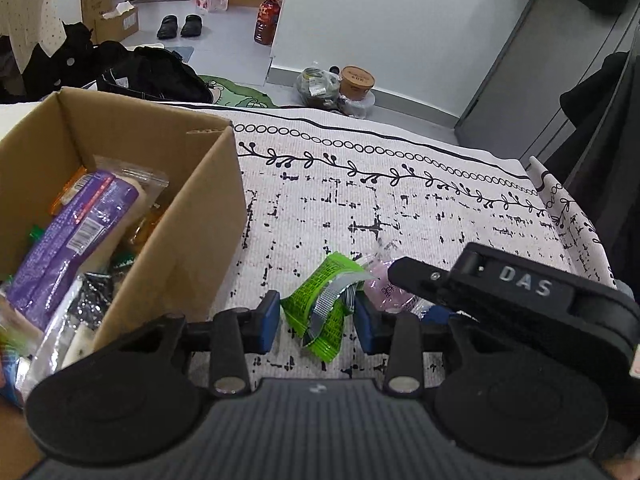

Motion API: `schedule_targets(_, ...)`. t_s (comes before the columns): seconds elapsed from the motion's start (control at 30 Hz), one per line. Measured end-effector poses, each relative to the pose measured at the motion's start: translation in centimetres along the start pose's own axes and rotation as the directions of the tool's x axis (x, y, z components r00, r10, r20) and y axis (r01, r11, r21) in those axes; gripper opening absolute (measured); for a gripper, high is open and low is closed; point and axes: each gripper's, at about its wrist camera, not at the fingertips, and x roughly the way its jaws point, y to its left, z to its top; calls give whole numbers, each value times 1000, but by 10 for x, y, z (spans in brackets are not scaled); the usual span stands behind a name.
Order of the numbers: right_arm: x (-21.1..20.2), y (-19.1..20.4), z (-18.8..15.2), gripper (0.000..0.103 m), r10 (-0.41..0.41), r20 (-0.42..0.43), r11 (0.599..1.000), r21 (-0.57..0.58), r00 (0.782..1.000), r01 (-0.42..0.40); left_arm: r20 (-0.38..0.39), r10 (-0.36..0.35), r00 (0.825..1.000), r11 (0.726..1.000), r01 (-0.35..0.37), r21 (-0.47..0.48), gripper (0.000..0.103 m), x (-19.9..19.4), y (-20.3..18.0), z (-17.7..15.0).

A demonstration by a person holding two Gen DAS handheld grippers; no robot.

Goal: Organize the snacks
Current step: 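Grasp the green snack with left tool while right tool grasps the purple snack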

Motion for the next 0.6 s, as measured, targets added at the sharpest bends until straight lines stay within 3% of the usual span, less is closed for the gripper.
schedule_targets(0.17, 2, -4, -2, 19, 3, -18, 1000, 11, 1000, -3, 0, -3, 1000, 1000, 3, 0, 38, -1, 1, 0)
schedule_targets(0.6, -45, -7, -17, 6, -38, 84, 999, 0, 996, 38, 7, -19, 1000, 1000, 19, 19, 38, -22, -2, -5)
